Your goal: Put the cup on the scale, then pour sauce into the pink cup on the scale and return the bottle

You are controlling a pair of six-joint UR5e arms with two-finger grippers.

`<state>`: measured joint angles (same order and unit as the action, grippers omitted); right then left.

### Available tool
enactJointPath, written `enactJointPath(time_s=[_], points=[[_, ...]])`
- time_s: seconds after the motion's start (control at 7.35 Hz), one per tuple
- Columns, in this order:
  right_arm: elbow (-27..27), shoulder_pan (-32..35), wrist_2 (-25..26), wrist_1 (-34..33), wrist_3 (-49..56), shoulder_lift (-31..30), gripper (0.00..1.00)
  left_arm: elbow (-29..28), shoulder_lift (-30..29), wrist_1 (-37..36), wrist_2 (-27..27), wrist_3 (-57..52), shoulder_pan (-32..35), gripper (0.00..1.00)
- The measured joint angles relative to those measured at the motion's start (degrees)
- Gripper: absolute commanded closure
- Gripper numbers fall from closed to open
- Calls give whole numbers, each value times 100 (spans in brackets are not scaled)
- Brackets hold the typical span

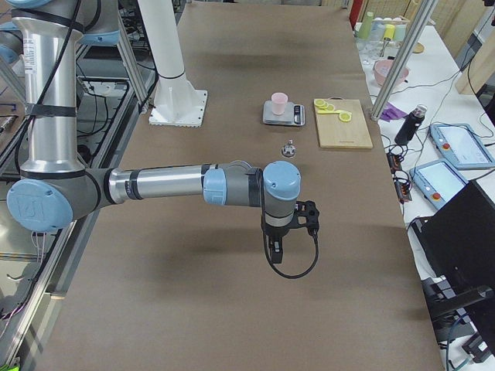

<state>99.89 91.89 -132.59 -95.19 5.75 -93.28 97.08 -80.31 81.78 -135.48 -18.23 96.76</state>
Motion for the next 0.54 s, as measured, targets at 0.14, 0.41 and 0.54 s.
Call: enactJointPath(time_s=[0.14, 0.41, 0.54], points=[[-34, -1, -2, 232, 34, -65, 0, 58, 18, -7, -2, -15, 5, 2], [-25, -119, -19, 410, 72, -122, 0, 142, 37, -48, 22, 9, 15, 2], [-10, -228, -4, 424, 79, -126, 0, 279, -18, -146, 46, 22, 15, 2]])
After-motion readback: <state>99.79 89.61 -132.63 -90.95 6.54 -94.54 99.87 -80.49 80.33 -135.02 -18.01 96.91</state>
